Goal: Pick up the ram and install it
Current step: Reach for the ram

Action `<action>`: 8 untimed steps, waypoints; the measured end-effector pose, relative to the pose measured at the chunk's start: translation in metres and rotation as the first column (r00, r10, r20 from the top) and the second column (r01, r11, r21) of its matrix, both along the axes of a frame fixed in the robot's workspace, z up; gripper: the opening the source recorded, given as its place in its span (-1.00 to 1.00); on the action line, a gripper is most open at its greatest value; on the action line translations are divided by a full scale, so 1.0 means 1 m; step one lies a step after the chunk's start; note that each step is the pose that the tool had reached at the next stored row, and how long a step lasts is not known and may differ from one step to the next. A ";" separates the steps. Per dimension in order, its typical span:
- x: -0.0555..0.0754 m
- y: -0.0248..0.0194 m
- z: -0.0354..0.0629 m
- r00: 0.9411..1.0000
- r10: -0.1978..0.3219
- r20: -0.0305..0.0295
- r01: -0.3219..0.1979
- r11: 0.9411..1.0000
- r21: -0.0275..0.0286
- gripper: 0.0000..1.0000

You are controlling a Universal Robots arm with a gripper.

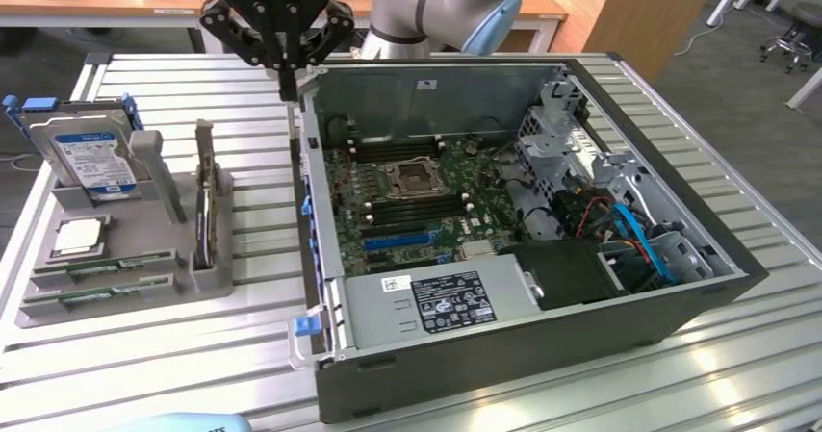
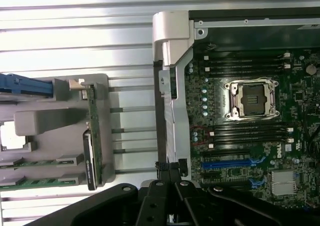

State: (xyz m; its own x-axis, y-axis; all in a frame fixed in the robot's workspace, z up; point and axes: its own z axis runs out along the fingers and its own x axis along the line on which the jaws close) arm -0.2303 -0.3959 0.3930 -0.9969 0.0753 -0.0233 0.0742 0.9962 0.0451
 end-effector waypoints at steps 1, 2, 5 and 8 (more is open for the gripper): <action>-0.002 0.0001 0.0000 1.000 0.000 0.000 0.000 1.000 0.000 -0.80; -0.003 0.0001 0.0000 1.000 0.000 0.000 0.000 1.000 0.000 -0.80; -0.008 0.0004 0.0000 1.000 0.000 0.000 0.000 1.000 0.000 -0.80; -0.013 0.0007 -0.0001 1.000 0.000 0.000 0.000 1.000 0.000 -0.80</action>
State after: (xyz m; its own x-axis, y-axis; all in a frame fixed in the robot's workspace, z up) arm -0.2437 -0.3952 0.3929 -0.9969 0.0753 -0.0233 0.0741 0.9962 0.0451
